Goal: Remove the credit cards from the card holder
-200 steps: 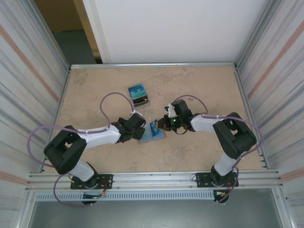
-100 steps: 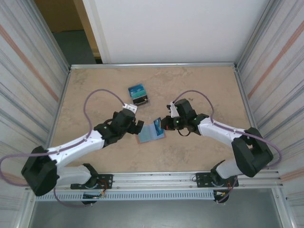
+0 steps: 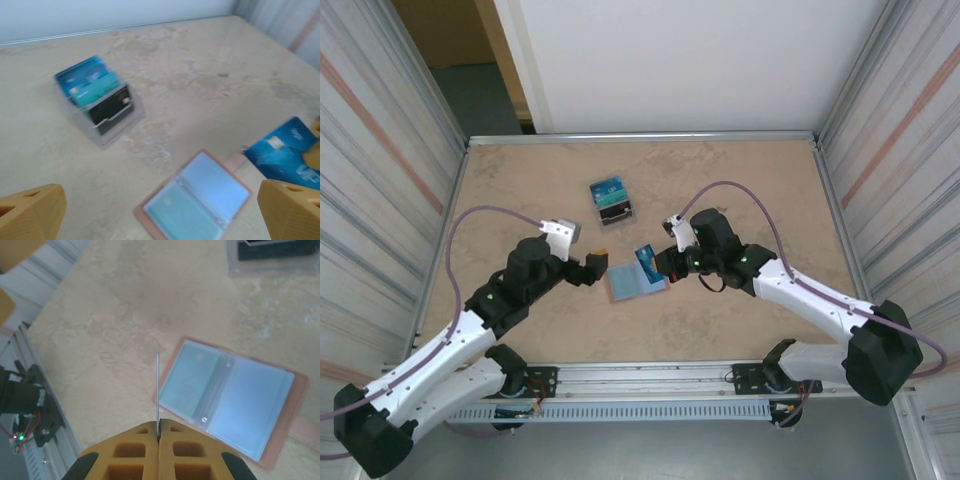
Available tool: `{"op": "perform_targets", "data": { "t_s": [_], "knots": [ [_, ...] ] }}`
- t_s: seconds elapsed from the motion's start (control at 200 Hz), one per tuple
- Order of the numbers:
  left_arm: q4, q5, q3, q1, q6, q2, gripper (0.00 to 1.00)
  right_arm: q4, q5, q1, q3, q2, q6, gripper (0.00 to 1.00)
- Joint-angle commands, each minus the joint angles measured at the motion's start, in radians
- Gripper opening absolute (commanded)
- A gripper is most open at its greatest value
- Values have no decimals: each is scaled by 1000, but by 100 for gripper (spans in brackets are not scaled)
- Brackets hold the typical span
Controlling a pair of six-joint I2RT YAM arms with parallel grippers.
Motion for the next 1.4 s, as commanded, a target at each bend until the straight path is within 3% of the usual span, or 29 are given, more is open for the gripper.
{"op": "perform_targets", "data": {
  "t_s": [0.0,0.336,0.656,0.792,0.872,0.897,0.987,1.153,1.308,1.353,1.383,1.393],
  "knots": [
    [20,219,-1,5,90,-2,99,-52,-59,23,48,-38,-122,0],
    [57,612,30,5,191,65,91,-165,-173,81,119,-51,-300,0],
    [2,728,101,-33,284,197,53,-224,-262,89,158,-39,-385,0],
    [-24,716,137,-78,324,249,24,-233,-267,94,167,-31,-397,0],
    [-30,702,150,-102,340,271,0,-236,-272,95,171,-26,-398,0],
    [-31,698,154,-107,342,276,0,-237,-270,93,173,-26,-396,2],
    [-35,695,163,-123,348,286,0,-234,-243,90,173,-29,-385,10],
    [-22,611,147,-137,334,248,0,-215,-200,67,161,-61,-348,43],
    [74,521,71,-137,281,137,0,-133,-215,29,111,-117,-284,60],
    [114,489,42,-138,255,97,0,-98,-235,12,93,-137,-251,77],
    [141,464,20,-137,236,70,0,-78,-255,-3,84,-149,-229,99],
    [150,457,14,-137,230,62,0,-70,-263,-8,80,-153,-224,99]
  ]
}}
